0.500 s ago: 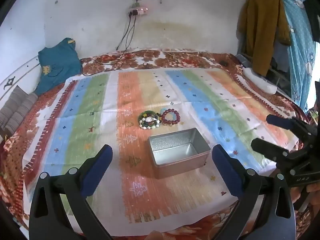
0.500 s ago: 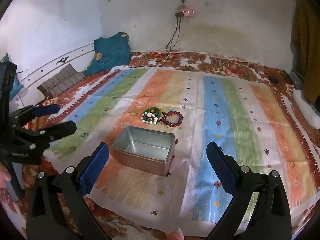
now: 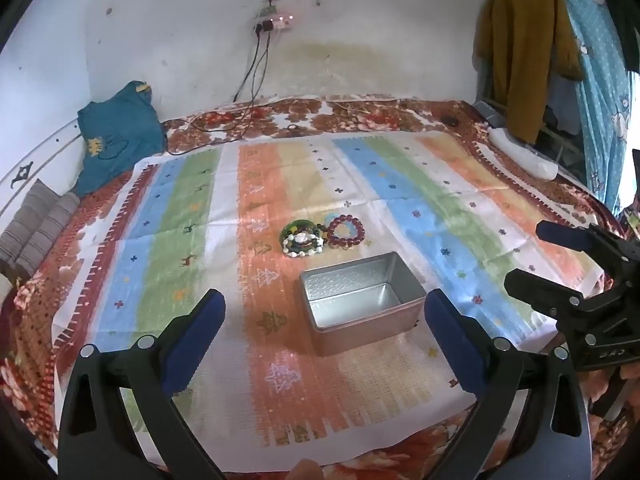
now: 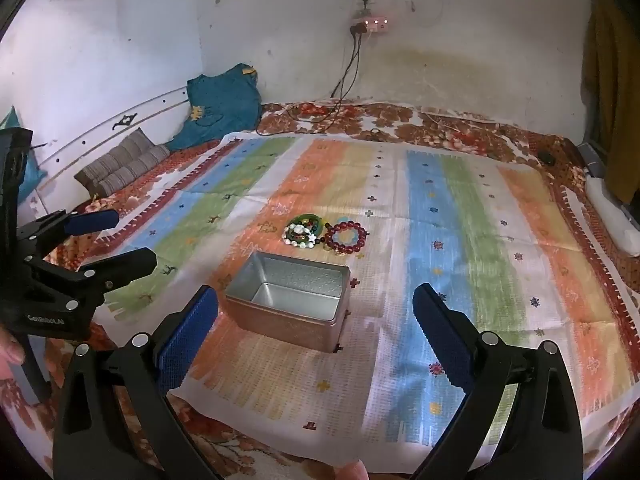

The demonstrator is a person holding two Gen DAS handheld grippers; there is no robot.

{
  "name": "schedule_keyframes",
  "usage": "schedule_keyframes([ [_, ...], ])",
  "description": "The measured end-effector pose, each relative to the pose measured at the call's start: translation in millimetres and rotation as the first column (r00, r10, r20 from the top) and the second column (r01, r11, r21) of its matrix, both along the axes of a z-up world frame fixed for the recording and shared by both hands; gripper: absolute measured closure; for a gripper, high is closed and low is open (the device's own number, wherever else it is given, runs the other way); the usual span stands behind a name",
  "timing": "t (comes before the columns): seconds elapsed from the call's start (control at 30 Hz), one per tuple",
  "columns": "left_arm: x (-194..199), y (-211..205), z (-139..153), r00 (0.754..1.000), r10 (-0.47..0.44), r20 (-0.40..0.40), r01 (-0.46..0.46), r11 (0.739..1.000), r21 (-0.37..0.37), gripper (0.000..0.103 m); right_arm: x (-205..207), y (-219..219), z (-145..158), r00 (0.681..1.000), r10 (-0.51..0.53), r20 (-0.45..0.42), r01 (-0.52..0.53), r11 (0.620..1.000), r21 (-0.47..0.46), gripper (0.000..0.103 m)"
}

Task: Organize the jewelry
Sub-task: 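Move both tools toward the jewelry cluster beside the silver tin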

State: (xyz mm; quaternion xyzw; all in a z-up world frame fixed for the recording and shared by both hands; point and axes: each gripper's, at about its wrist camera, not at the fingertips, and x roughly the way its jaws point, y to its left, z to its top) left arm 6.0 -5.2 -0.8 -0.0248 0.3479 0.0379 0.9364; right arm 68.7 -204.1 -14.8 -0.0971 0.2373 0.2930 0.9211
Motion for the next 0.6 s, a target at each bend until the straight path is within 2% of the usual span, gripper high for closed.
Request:
schedule_keyframes([
  [0.43,-4.6,2.6,-3.3,1.000,0.020,0.012,-0.020,1.000,-0.010,0.005,3.6,1.5,-3.9,0.999,-0.011,-0.032,0.012,1.000,0.014,0.004],
  [0.6,-5.0,4.9,-3.4,1.000,0.027,-0.009,-0.027,0.999,-0.020,0.005,8.3,0.3,-4.2,0.999,-0.025,-0.048,0.026,0.999,0.020,0.004],
])
